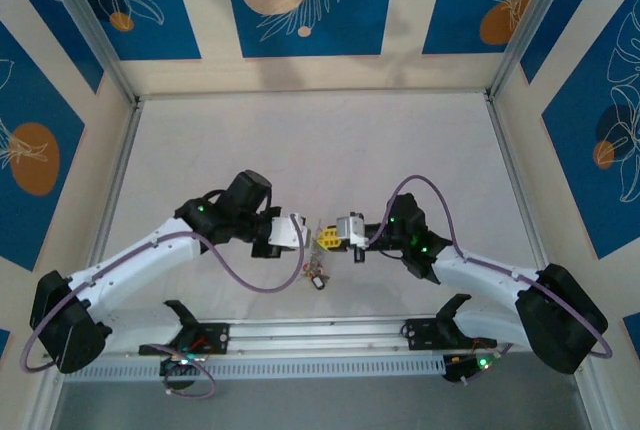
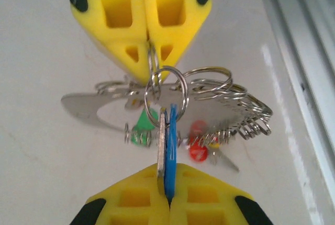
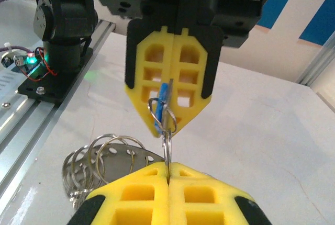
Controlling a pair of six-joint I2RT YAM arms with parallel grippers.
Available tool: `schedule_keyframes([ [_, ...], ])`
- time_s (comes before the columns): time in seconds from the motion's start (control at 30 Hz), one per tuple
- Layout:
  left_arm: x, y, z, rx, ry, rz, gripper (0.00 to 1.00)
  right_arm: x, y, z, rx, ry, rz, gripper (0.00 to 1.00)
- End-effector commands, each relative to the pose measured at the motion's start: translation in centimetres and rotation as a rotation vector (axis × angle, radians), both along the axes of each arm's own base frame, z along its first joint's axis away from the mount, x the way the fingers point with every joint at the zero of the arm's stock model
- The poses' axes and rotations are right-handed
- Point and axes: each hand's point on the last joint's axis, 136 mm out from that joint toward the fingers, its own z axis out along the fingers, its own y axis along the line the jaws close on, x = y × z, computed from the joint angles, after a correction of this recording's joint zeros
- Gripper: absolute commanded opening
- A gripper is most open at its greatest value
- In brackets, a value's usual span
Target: Put the keys on the keyring
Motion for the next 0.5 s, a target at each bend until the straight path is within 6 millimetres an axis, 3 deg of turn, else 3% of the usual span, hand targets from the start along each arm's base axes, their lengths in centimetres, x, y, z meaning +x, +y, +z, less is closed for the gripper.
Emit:
schedule_keyframes([
  [0.0,0.4,2.1,-0.2,0.163,-0.088,-0.026,0.00,0.5,0.5,0.8,-0.026,-0.052,-0.007,0.00],
  [0.27,1.6,1.9,-0.2,0.303,-0.236,-0.085,0.00,0.6,1.4,-0.4,-0.088,0.006,0.000,0.00],
  [0.47,2.1,1.3,1.3,0.314,-0.328,-0.125,0.00,1.5,1.4,-1.3,-0.113,0.039,-0.054,0.00],
])
